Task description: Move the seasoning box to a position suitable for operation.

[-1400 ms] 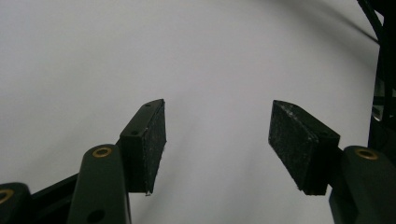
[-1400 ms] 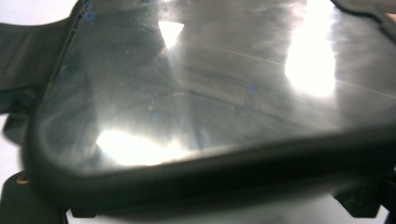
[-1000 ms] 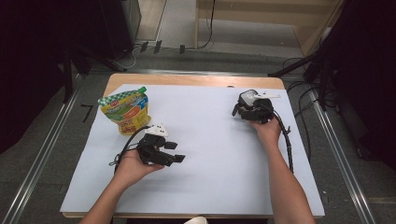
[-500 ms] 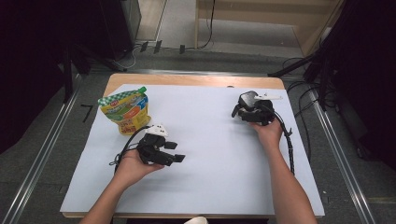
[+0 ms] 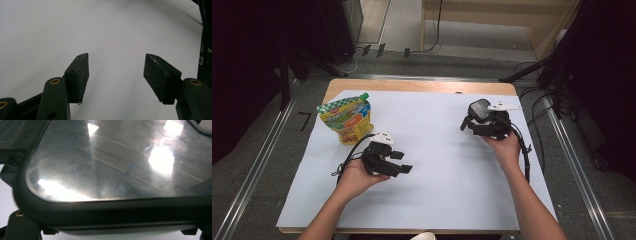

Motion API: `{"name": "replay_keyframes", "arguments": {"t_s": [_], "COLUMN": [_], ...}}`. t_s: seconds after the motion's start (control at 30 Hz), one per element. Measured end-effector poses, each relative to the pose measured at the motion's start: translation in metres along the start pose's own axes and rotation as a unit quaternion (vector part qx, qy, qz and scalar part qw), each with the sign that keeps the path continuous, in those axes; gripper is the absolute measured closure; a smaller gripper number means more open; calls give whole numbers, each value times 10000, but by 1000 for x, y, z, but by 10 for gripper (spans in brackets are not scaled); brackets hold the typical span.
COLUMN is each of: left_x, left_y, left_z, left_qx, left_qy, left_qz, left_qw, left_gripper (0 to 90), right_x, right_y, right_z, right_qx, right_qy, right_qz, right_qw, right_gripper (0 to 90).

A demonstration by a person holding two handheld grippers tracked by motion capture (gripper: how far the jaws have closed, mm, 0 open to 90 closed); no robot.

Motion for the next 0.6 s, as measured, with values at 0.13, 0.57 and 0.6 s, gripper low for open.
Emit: {"name": "replay_keyframes", "arguments": {"t_s": [0.13,0.57,0.6], "left_x": [2,8,8], "left_y": [1,2,2], "left_z": [-2,-5,-4], "left_qx": [-2,68,79], "left_qy": [13,-65,-73], "left_qz": [18,35,28], "left_qw": [10000,9999,9999], "left_gripper": [381,405,405], "right_x": [-14,-34,-34], "right_y": [-17,-80,-84], "right_z": [3,31,33], "right_qx": [-111,-453,-446], "right_qy": [31,-106,-111], "right_qz": [-117,-609,-660], "right_qw": [9999,9971,9968], "right_gripper": [156,156,156]}}
Point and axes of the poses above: each handheld gripper's, and its own axes: x roughly forward along the jaws, z roughly out of its underside, y roughly to its right, the point moved 10 cm from there along x, roughly forward along the jaws, and after that the axes turned 1 degree about z, right-handed, at the moved point
